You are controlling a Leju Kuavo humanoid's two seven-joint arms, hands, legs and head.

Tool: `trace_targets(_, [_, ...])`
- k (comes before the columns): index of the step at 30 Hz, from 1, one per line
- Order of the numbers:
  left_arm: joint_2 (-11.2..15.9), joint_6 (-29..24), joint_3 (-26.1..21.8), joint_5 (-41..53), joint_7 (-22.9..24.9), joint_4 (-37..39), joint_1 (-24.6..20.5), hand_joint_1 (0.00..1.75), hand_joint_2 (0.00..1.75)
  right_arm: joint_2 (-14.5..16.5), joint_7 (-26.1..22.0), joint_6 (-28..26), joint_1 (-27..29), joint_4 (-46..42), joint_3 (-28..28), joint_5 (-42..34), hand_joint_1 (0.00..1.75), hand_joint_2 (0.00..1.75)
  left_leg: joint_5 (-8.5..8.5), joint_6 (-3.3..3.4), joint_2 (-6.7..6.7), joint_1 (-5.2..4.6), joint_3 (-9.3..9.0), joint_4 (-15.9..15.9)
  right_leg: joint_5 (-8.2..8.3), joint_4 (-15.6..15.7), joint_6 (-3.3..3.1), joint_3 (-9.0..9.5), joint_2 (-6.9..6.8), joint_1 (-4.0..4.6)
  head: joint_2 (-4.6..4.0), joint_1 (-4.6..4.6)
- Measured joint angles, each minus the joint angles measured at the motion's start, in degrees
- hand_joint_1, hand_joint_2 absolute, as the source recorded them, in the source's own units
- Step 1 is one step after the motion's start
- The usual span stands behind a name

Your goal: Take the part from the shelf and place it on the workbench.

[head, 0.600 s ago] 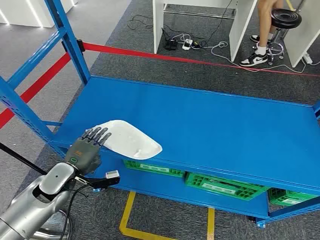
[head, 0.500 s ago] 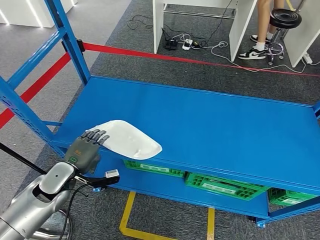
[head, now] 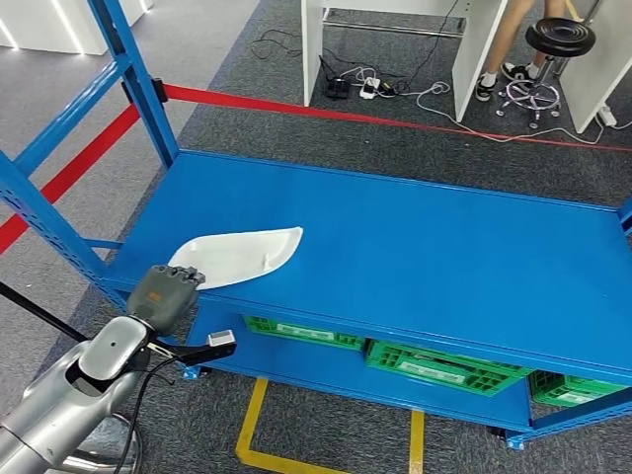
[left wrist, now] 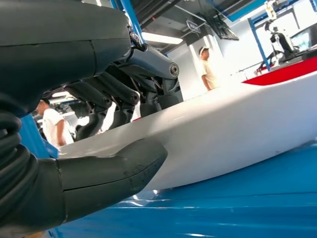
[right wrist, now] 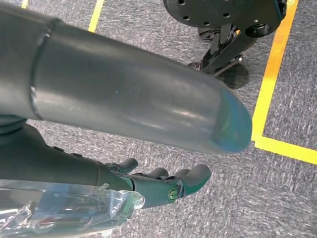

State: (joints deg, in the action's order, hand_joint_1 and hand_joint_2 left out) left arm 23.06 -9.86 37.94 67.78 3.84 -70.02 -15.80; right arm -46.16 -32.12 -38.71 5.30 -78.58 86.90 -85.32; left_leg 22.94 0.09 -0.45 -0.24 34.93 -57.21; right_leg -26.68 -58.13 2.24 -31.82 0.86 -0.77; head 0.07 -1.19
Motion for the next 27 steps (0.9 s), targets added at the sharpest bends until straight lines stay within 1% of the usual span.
trace_targets(7, [0.02, -1.88, 0.00, 1.86, 0.31, 0.85, -0.16, 1.75, 1.75, 0.00, -0.55, 0.00, 0.00, 0.00, 0.01, -0.01, 0.00, 0.00, 0.00, 0.00, 0.00, 0.00, 0.00, 0.00, 0.00, 0.00, 0.00, 0.00, 0.00, 0.00, 0.00, 0.01])
trace_targets(17, [0.54, -1.80, -0.01, 2.53, 0.11, 1.62, -1.46, 1.75, 1.75, 0.00, -1.22, 0.00, -0.13, -0.07, 0.02, -0.01, 0.00, 0.00, 0.00, 0.00, 0.00, 0.00, 0.00, 0.00, 0.00, 0.00, 0.00, 0.00, -0.01, 0.00, 0.00, 0.00])
trace_targets(27, [0.63, -2.16, -0.04, 2.40, -0.16, 2.04, -1.57, 1.75, 1.75, 0.00, -1.48, 0.00, -0.14, -0.33, 0.04, 0.00, 0.00, 0.00, 0.00, 0.00, 0.00, -0.01, 0.01, 0.00, 0.00, 0.00, 0.00, 0.00, -0.01, -0.01, 0.00, 0.01])
